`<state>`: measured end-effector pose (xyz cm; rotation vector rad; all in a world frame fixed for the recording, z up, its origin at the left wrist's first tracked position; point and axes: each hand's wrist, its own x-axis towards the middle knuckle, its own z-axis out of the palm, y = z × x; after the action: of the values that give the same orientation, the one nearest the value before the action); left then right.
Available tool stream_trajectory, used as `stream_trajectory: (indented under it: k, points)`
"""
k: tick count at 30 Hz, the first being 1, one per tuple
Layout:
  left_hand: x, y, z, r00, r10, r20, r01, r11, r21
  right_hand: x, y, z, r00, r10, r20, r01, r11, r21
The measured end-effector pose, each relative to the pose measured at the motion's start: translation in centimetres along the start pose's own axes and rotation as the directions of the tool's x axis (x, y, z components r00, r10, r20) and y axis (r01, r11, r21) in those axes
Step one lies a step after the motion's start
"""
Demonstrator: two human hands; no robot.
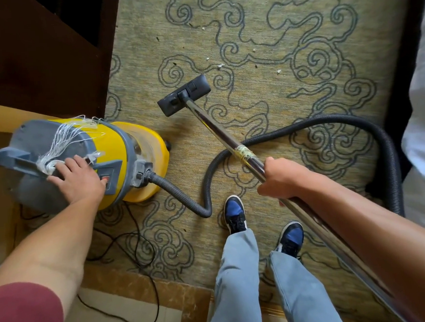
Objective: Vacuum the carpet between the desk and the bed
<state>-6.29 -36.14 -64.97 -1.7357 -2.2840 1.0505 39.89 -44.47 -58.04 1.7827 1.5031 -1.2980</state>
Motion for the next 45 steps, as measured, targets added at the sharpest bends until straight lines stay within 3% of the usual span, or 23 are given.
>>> stream_trajectory:
  k: [4, 9, 13, 20, 23, 26, 31, 33, 35, 36, 38, 39, 42, 45]
  points:
    - [-0.6, 1.4, -1.6, 0.999, -0.033, -0.004, 0.032, 0.997, -0.076, -1.3, 0.3, -0.5, 1.000, 0.004, -0.015, -0.004, 1.000, 0.017]
    - [-3.3, 4.4, -6.4, 0.967, 0.171, -0.189, -0.208, 0.958, -0.199, -5.1, 0.4, -2.2, 0.999, 0.016, -0.044, -0.015, 1.000, 0.023]
    - [-5.0, 7.0, -11.9, 0.975, 0.164, -0.148, -0.202, 0.932, -0.300, -9.4, 0.7, -4.3, 0.998, 0.011, -0.061, -0.008, 0.999, 0.046]
    - [-13.4, 12.4, -20.1, 0.976, 0.213, 0.054, -0.151, 0.829, -0.538, -18.0, 3.0, -7.5, 0.990, 0.014, -0.143, -0.006, 0.998, 0.055]
    - [-18.8, 15.3, -22.4, 0.955, 0.259, 0.142, -0.084, 0.699, -0.710, -21.7, 4.3, -8.3, 0.985, 0.017, -0.174, -0.011, 0.999, 0.036]
    - [-23.7, 18.5, -25.2, 0.917, 0.296, 0.267, 0.072, 0.535, -0.842, -25.4, 5.5, -9.3, 0.974, 0.020, -0.224, -0.014, 0.999, 0.029]
    - [-32.0, 21.6, -32.3, 0.896, 0.396, 0.202, 0.030, 0.400, -0.916, -32.3, 7.9, -9.7, 0.965, 0.011, -0.262, -0.018, 1.000, -0.024]
    - [-34.8, 22.6, -34.6, 0.879, 0.411, 0.243, 0.117, 0.307, -0.944, -34.8, 9.2, -9.5, 0.964, 0.025, -0.265, -0.033, 0.999, -0.023]
    - [-37.6, 23.0, -36.5, 0.780, 0.493, 0.386, 0.386, 0.108, -0.916, -37.0, 10.6, -9.2, 0.955, 0.035, -0.295, -0.042, 0.999, -0.019]
    - [-38.7, 23.1, -37.3, 0.676, 0.598, 0.430, 0.541, -0.007, -0.841, -37.7, 11.0, -9.0, 0.952, 0.046, -0.303, -0.051, 0.999, -0.008]
    - [-41.3, 23.4, -38.7, 0.475, 0.793, 0.381, 0.772, -0.169, -0.612, -39.2, 11.5, -8.1, 0.949, 0.082, -0.305, -0.069, 0.996, 0.052]
    - [-42.3, 23.5, -39.3, 0.449, 0.821, 0.352, 0.825, -0.229, -0.518, -39.5, 11.6, -7.6, 0.948, 0.090, -0.304, -0.068, 0.994, 0.083]
    - [-43.9, 23.6, -40.1, 0.489, 0.803, 0.342, 0.817, -0.283, -0.503, -40.1, 11.0, -5.9, 0.941, 0.113, -0.320, -0.058, 0.983, 0.177]
    - [-42.8, 23.9, -38.8, 0.497, 0.785, 0.371, 0.775, -0.209, -0.596, -39.9, 9.6, -3.9, 0.929, 0.168, -0.329, -0.071, 0.956, 0.286]
